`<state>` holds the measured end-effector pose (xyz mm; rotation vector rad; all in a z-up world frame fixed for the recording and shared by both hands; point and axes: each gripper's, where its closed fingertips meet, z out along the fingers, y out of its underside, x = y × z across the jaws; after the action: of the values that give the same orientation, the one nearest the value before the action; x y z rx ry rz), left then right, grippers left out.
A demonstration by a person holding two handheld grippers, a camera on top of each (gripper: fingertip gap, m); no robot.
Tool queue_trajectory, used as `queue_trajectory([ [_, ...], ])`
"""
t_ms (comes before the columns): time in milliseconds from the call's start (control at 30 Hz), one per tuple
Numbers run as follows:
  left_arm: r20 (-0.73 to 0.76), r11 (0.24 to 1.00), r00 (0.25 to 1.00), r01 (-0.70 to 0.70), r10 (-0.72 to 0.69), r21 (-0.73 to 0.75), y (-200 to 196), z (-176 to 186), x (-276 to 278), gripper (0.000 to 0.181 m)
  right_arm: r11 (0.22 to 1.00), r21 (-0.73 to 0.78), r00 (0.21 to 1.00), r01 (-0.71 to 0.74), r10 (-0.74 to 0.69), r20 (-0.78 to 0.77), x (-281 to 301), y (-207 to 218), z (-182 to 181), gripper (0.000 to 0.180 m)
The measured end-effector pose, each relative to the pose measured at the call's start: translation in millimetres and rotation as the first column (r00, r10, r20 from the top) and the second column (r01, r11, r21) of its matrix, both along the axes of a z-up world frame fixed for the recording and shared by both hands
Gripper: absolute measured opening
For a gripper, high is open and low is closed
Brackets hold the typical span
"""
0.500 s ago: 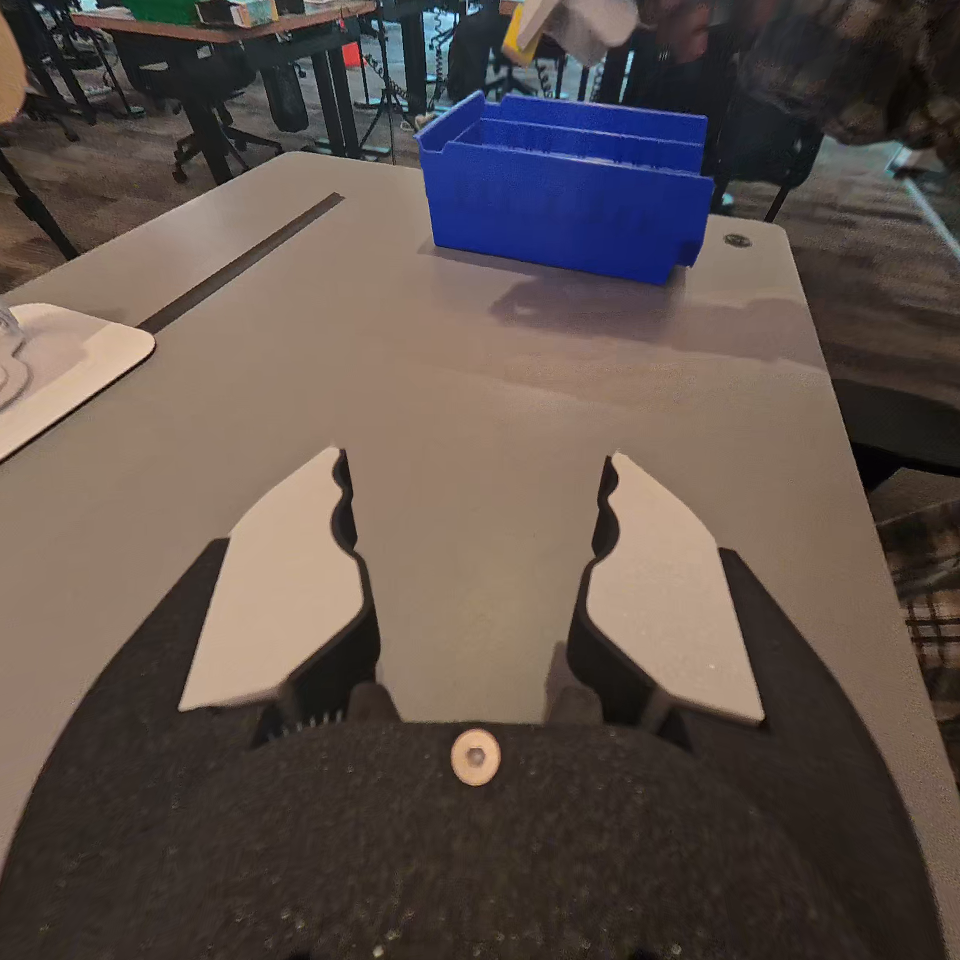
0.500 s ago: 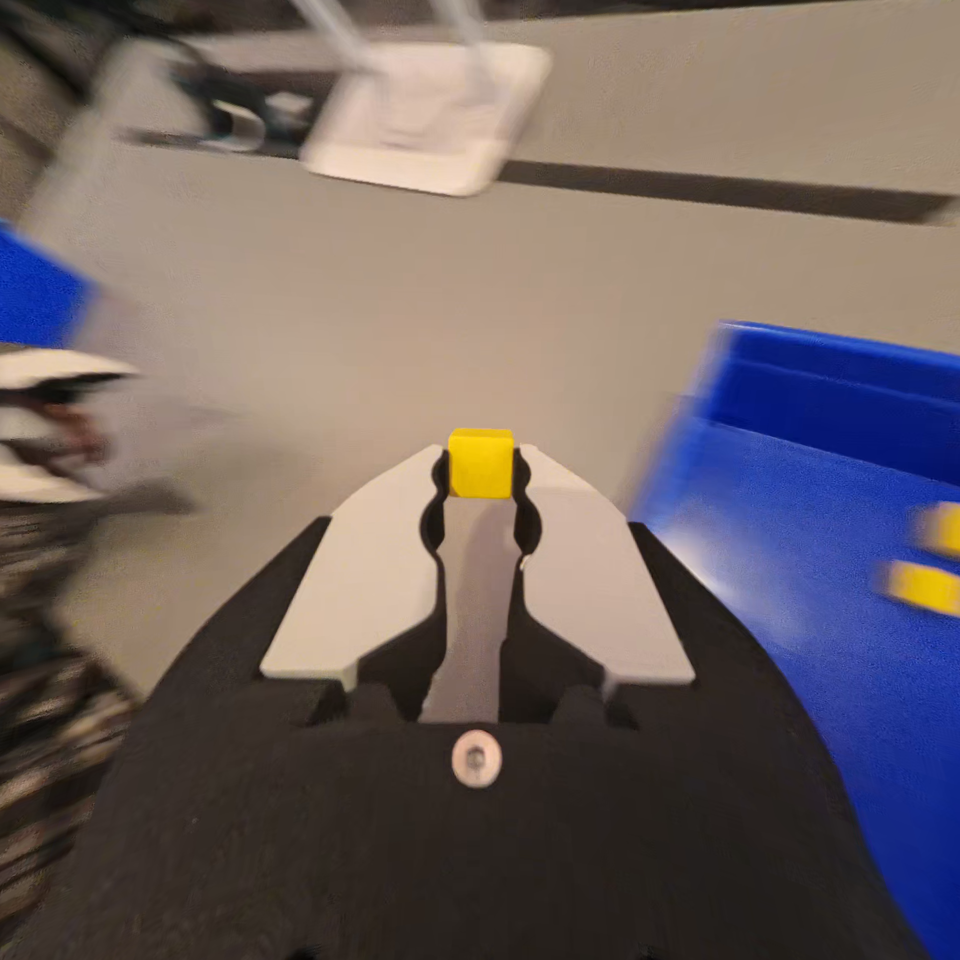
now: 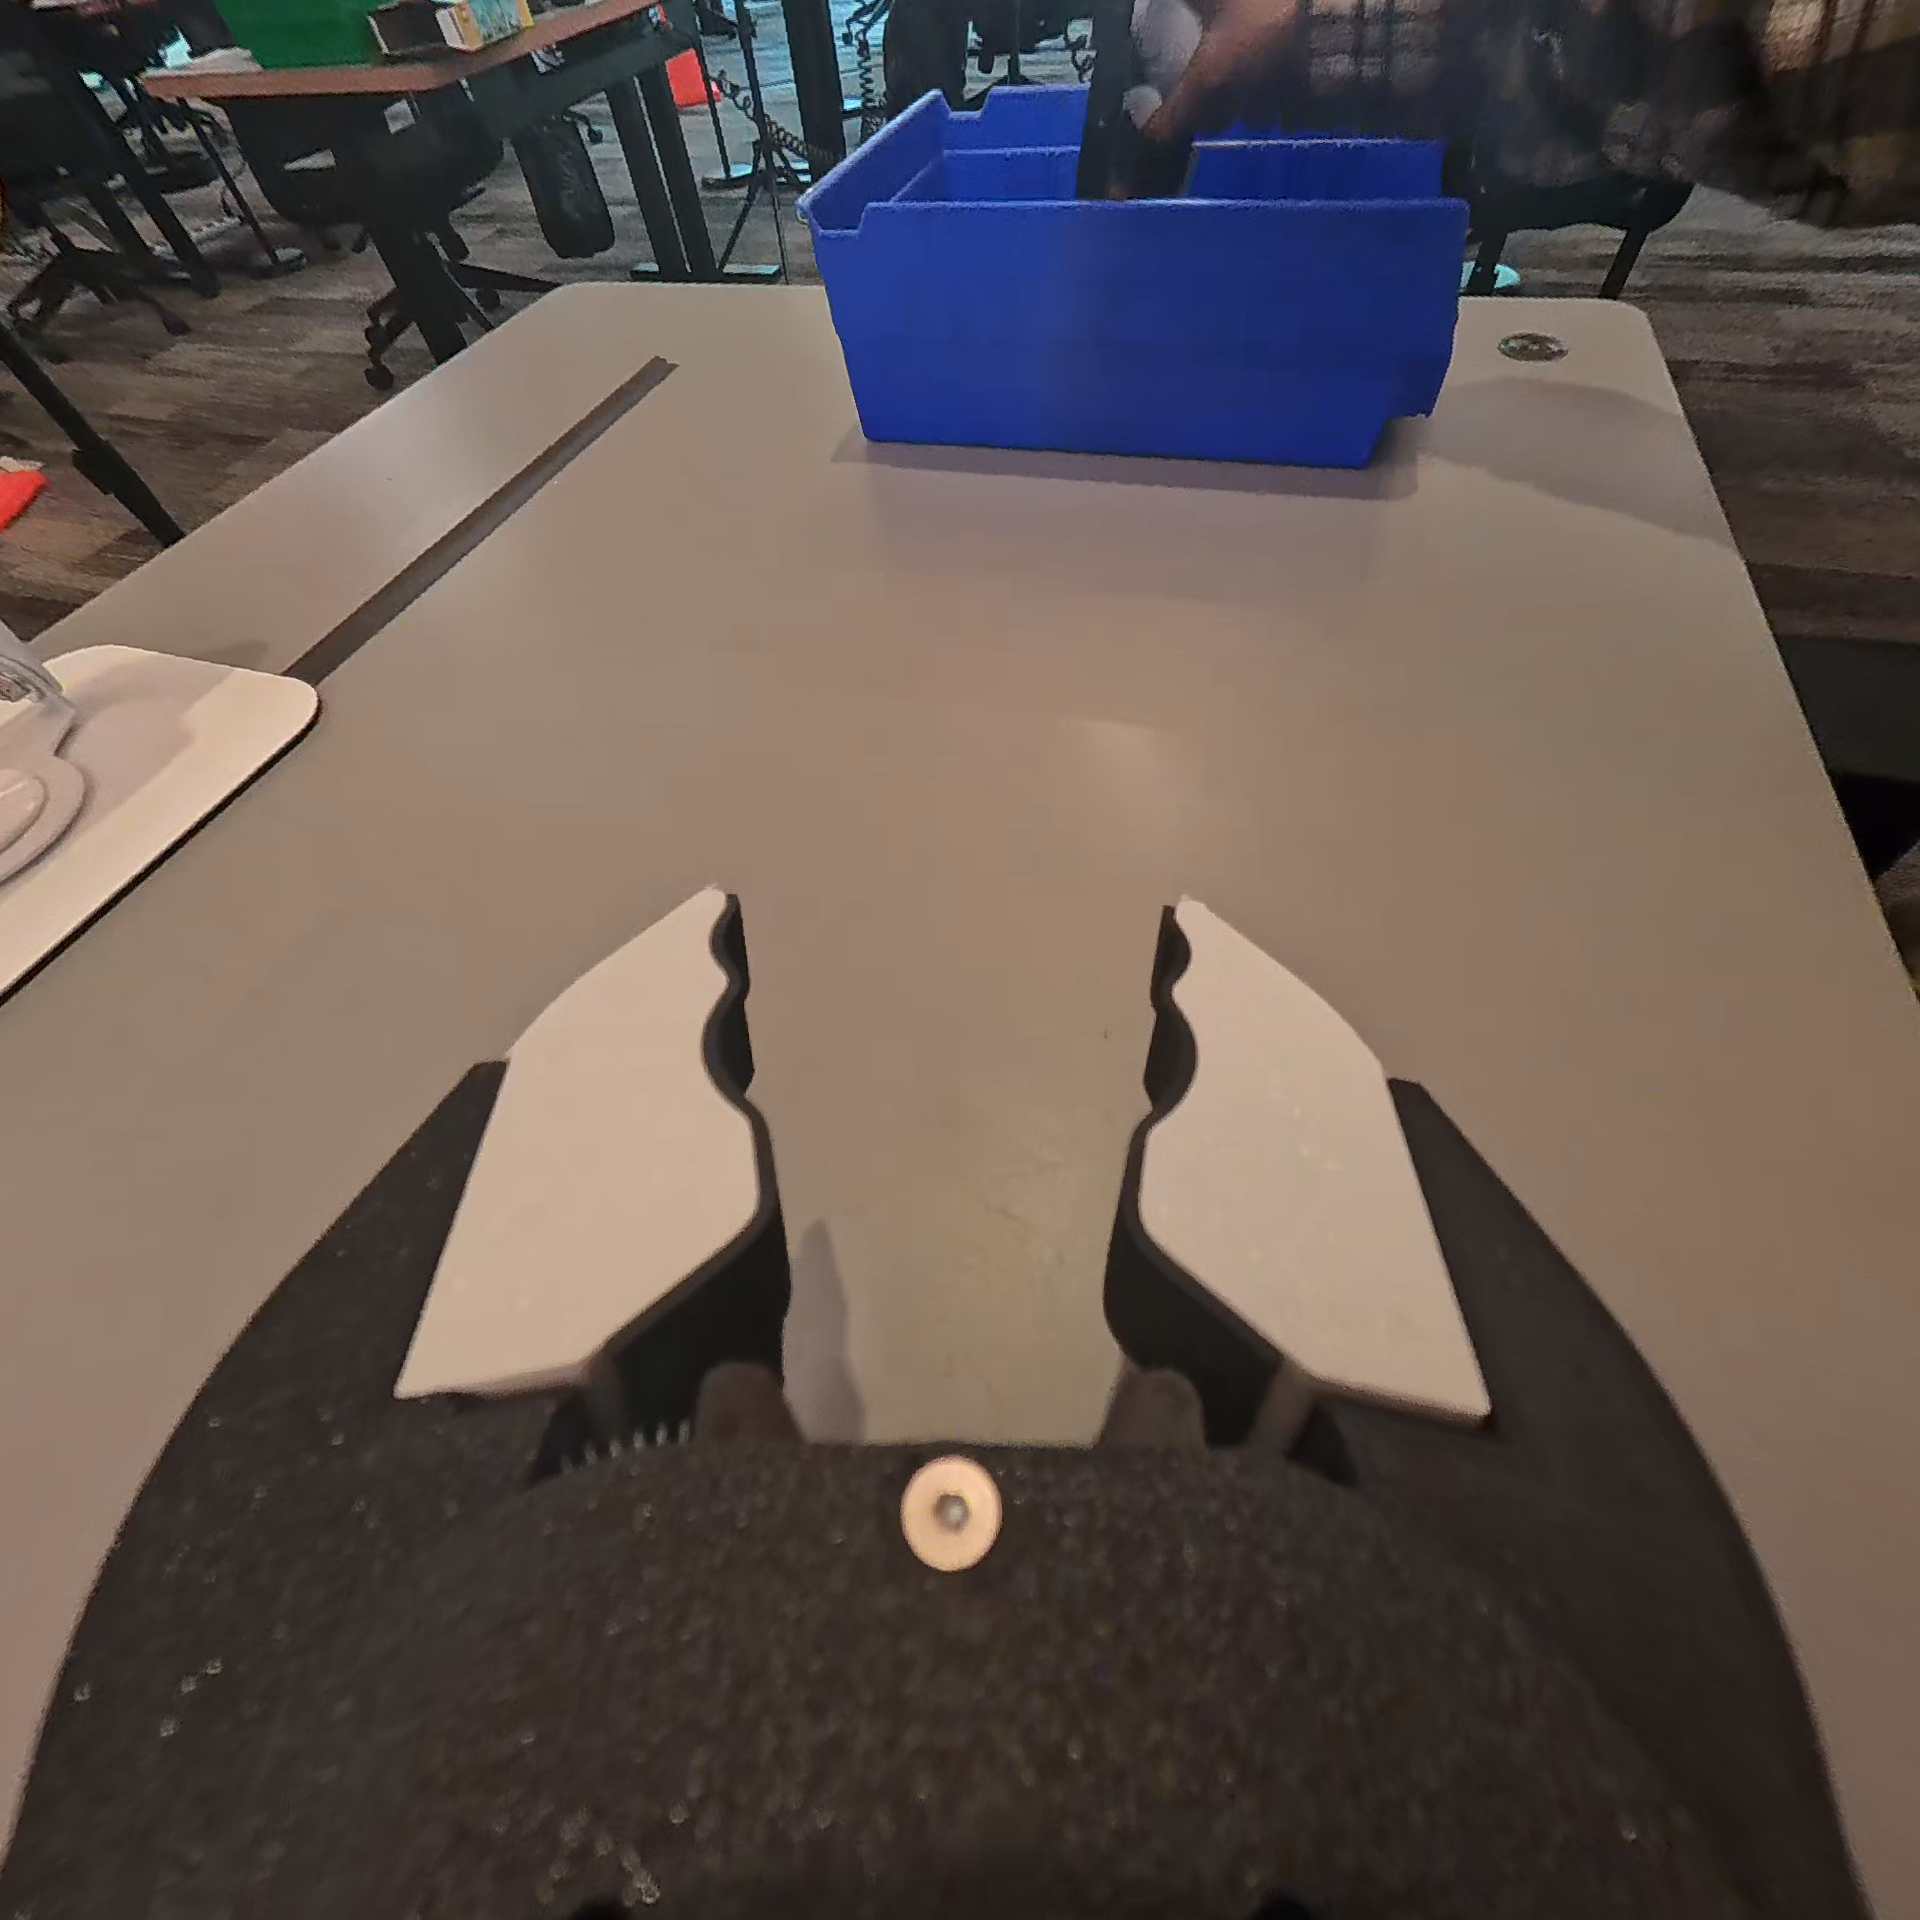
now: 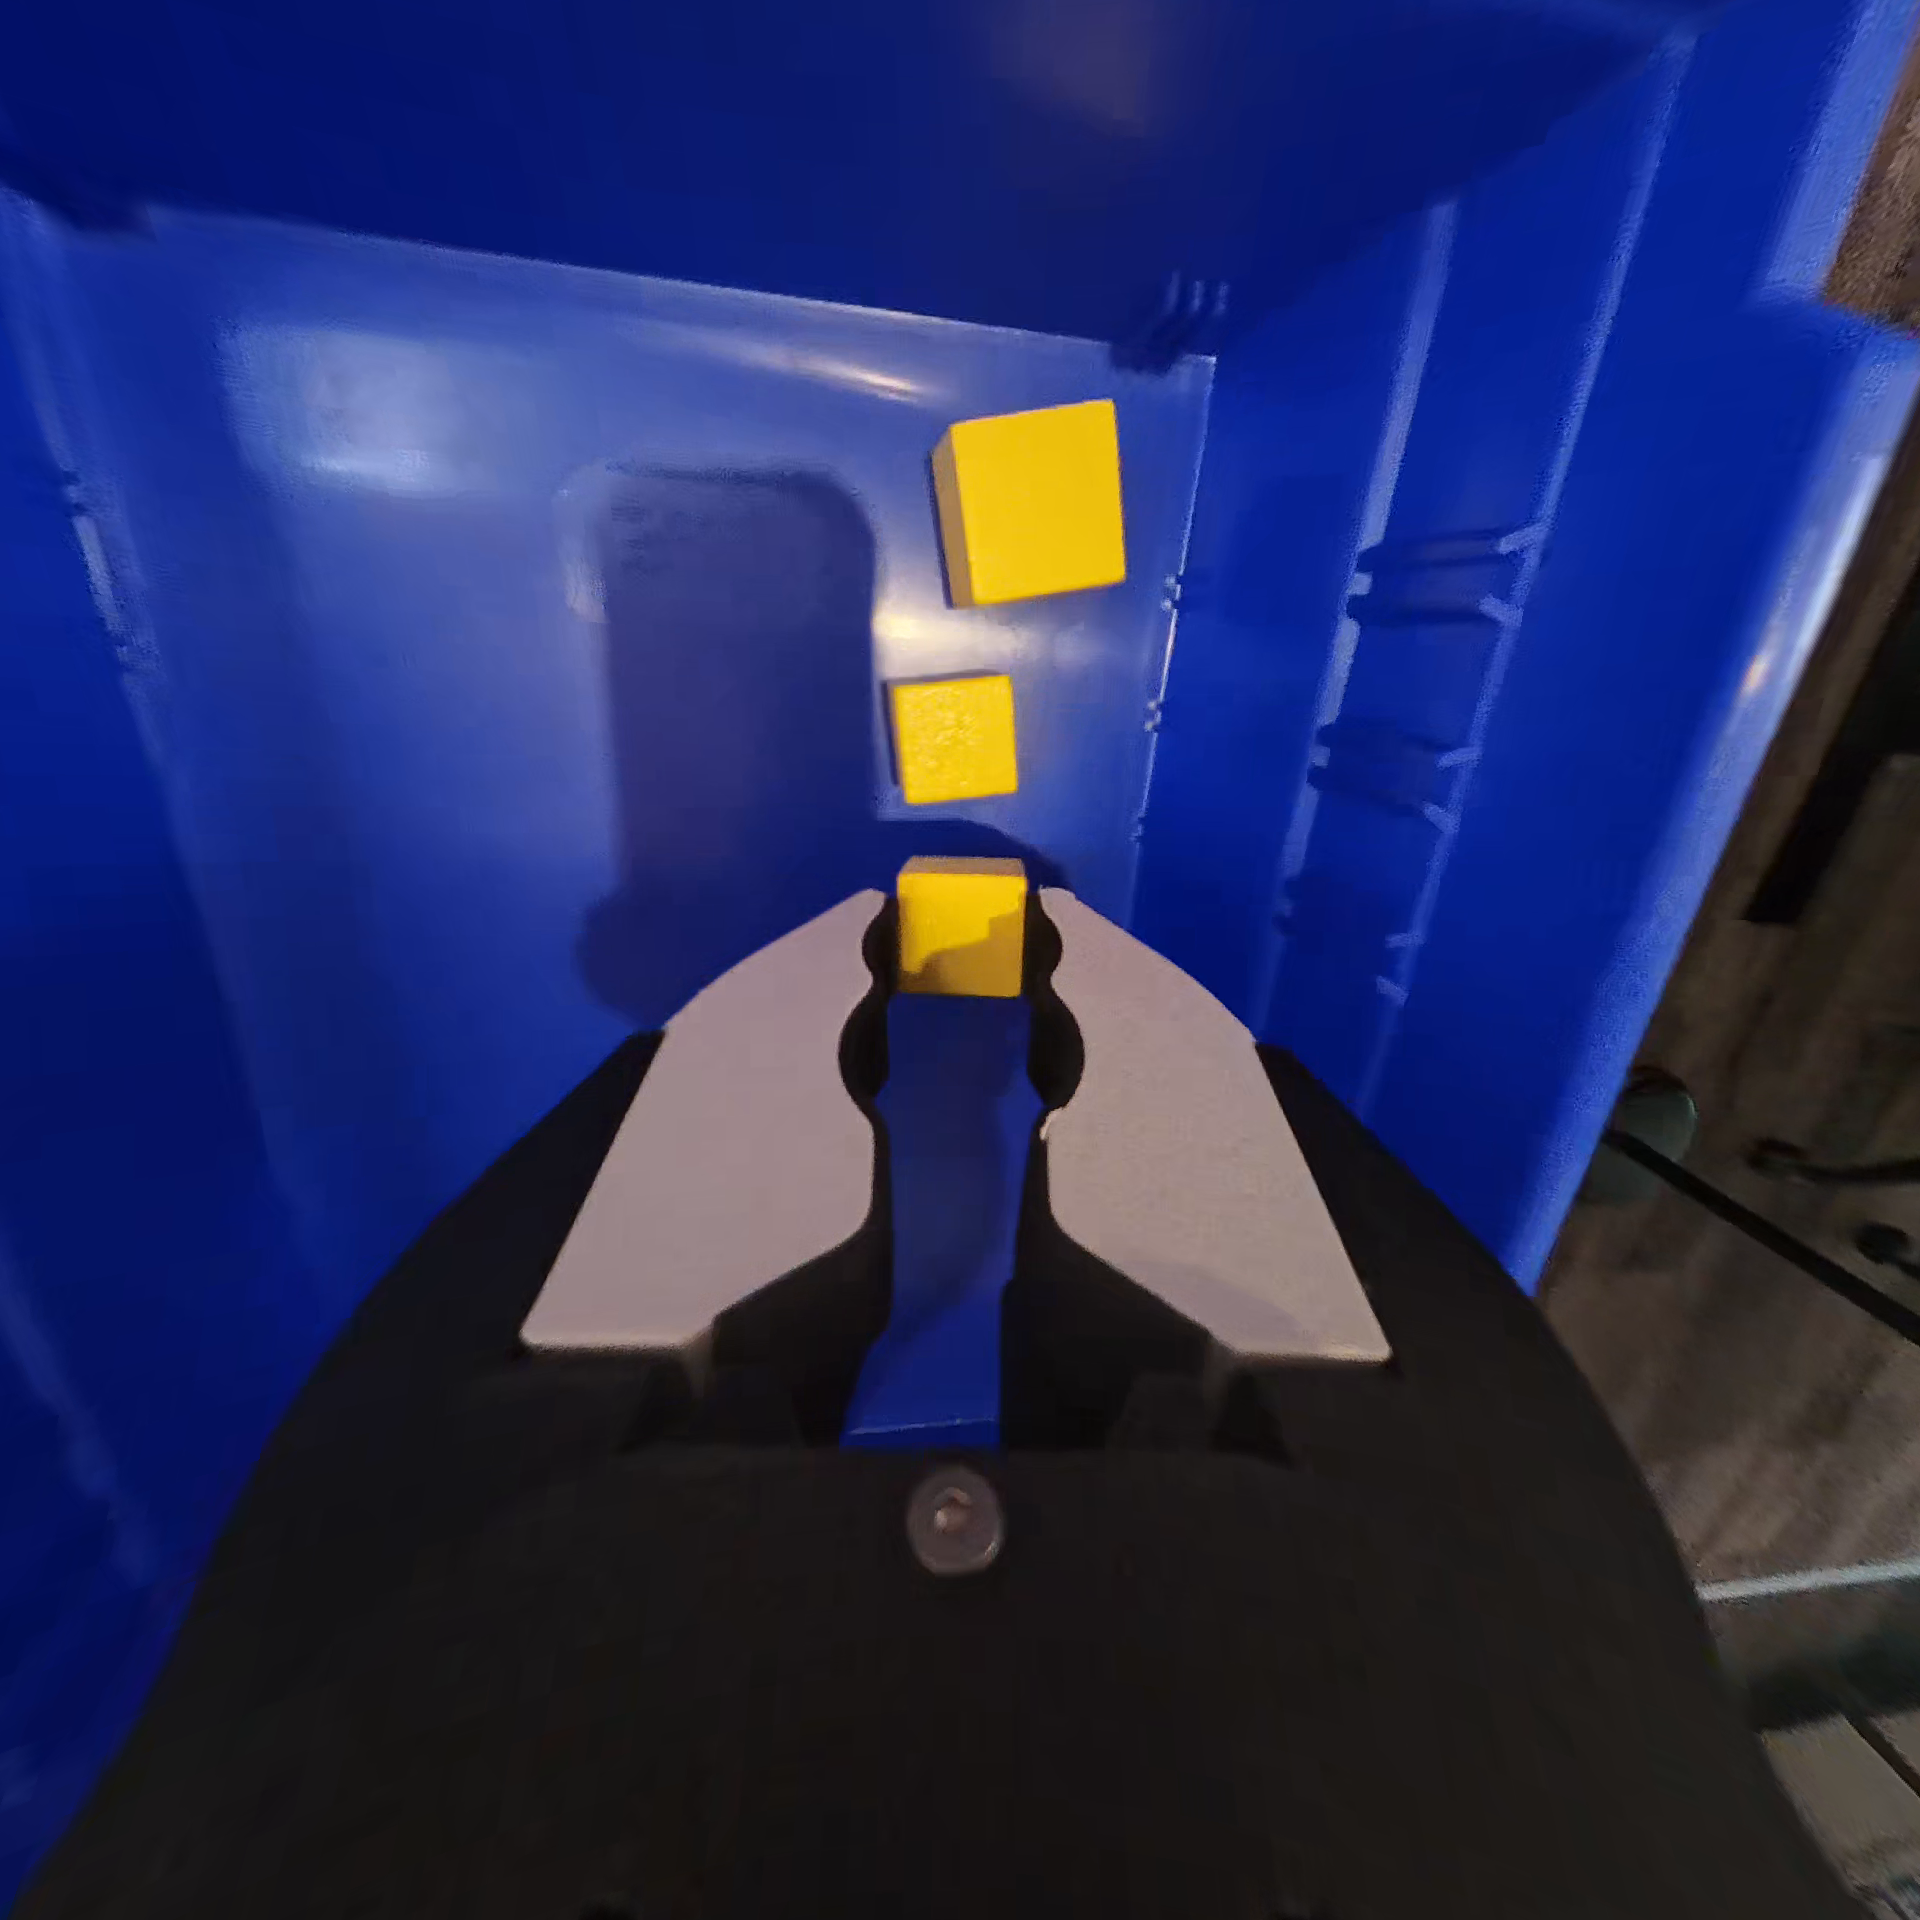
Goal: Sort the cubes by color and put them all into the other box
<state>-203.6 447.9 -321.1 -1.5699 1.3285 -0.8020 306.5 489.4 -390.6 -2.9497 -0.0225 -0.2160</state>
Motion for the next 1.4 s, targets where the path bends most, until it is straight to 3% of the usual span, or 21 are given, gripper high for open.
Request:
queue_trajectory([
  [133,-0.007,1.0,1.0,-0.003,0.003,0.003,1.1,-1.9,-0.7,0.074,0.999,-0.033,0.997,0.03,-0.028,0.073,15.7,-2.5,-12.9,0.023],
  [167,-0.006,1.0,1.0,-0.004,0.004,0.002,1.5,-2.1,-1.1,0.074,0.999,-0.035,0.995,0.035,-0.032,0.09,18.1,-2.9,-12.7,0.035],
  [267,0.006,1.0,1.0,-0.011,0.011,-0.003,3.1,-1.1,-2.5,0.074,1.0,-0.015,0.993,0.009,-0.008,0.114,13.9,-1.7,11.0,0.046],
  [367,0.022,1.0,1.0,-0.018,0.018,-0.012,4.8,1.0,-3.9,0.074,0.992,0.112,0.998,-0.049,0.045,0.043,-19.8,11.5,74.0,0.047],
  [467,0.029,1.0,0.999,-0.02,0.021,-0.016,5.4,1.9,-4.7,0.074,0.937,0.325,0.99,-0.129,0.139,-0.008,-71.5,27.7,163.3,0.051],
  [567,0.013,1.0,0.999,-0.03,0.03,0.001,6.8,0.1,-5.5,0.074,0.809,0.549,0.963,-0.209,0.267,-0.026,-136.0,34.0,241.6,0.058],
  [667,0.014,0.999,0.999,-0.031,0.031,0.006,6.3,0.1,-4.7,0.073,0.627,0.74,0.912,-0.245,0.408,-0.043,-204.9,31.0,279.4,0.062],
  [767,0.029,1.0,0.999,-0.03,0.03,0.004,5.6,2.2,-4.3,0.073,0.465,0.86,0.843,-0.209,0.531,-0.082,-265.6,25.1,270.4,0.062],
  [867,0.033,0.999,0.999,-0.036,0.035,0.006,6.8,2.2,-5.4,0.072,0.372,0.92,0.769,-0.123,0.622,-0.149,-311.9,25.5,232.4,0.063],
  [967,0.033,0.999,0.999,-0.041,0.041,0.001,8.4,0.8,-6.0,0.071,0.333,0.941,0.718,-0.053,0.668,-0.196,-344.4,32.5,185.1,0.062],
  [1133,0.021,0.998,0.998,-0.055,0.055,0.004,11.7,-2.1,-8.3,0.07,0.331,0.943,0.676,-0.016,0.699,-0.234,-380.6,42.1,118.3,0.06],
  [1233,0.024,0.998,0.998,-0.064,0.064,0.018,13.1,1.6,-11.1,0.07,0.351,0.936,0.637,-0.036,0.73,-0.249,-398.7,41.3,98.7,0.06],
  [1400,0.061,0.992,0.992,-0.111,0.108,0.052,18.7,25.6,-25.0,0.069,0.309,0.94,0.628,-0.147,0.763,-0.153,-414.6,36.6,78.3,0.059],
])
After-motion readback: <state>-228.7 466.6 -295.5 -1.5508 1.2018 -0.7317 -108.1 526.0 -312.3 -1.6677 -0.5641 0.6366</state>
